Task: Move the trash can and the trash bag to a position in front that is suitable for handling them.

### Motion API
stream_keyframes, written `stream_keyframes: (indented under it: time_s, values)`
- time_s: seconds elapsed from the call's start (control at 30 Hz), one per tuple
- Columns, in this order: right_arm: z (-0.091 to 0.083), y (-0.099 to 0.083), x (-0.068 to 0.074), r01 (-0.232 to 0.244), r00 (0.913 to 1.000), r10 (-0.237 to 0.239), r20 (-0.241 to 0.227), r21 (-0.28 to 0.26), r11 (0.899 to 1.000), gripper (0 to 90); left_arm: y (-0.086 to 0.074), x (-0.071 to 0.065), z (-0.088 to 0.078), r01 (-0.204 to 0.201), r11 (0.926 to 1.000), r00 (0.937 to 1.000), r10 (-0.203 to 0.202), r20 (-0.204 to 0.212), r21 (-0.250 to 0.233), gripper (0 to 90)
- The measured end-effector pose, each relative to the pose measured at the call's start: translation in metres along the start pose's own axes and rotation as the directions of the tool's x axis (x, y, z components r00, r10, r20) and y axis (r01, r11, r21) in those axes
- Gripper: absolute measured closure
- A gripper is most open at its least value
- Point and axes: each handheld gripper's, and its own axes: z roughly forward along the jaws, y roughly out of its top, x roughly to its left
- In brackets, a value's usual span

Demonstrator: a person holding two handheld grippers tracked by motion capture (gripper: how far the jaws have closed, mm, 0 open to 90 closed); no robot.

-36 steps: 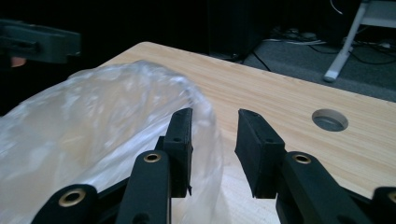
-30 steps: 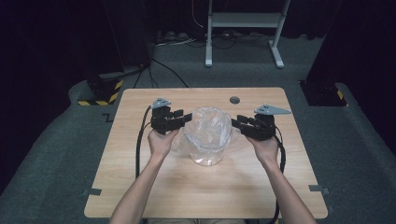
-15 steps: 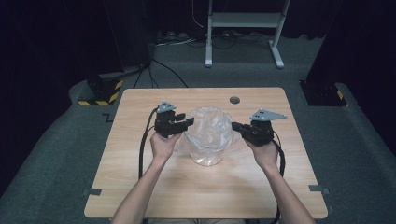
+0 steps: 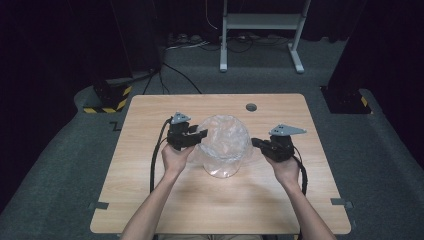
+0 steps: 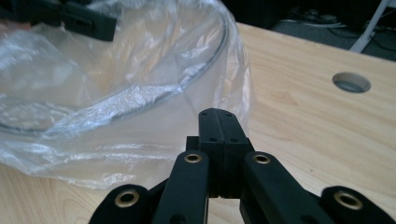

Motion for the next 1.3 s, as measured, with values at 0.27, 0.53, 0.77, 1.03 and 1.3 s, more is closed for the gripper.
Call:
stream_keyframes:
  time_s: [0.27, 0.53, 0.77, 1.03, 1.3]
  values:
    - [-0.002, -0.005, 0.0, -0.03, 0.9996, 0.03, -0.004, -0.022, 0.999, 78.1, 0.0, -0.002, 0.001, -0.008, 0.9999, 1.0, 0.008, 0.002, 0.006, 53.9]
    - [-0.017, -0.002, 0.001, -0.078, 0.996, 0.074, -0.05, -0.087, 0.993, 61.4, 0.0, -0.003, 0.002, -0.009, 0.9999, 1.0, 0.009, 0.002, 0.007, 53.9]
    - [-0.005, -0.009, 0.008, -0.039, 0.9984, 0.038, -0.043, 0.0, 0.999, 57.5, 0.0, -0.003, 0.002, -0.014, 0.9999, 0.9999, 0.014, 0.003, 0.01, 53.8]
    - [-0.003, -0.018, 0.009, -0.026, 0.9995, 0.026, -0.019, 0.034, 0.999, 54.8, 0.0, -0.003, 0.002, -0.012, 0.9999, 0.9999, 0.012, 0.004, 0.011, 53.7]
    - [-0.015, -0.008, 0.007, -0.042, 0.9989, 0.041, -0.021, -0.047, 0.998, 57.1, 0.0, -0.004, 0.003, -0.012, 0.9999, 0.9999, 0.012, 0.004, 0.009, 53.7]
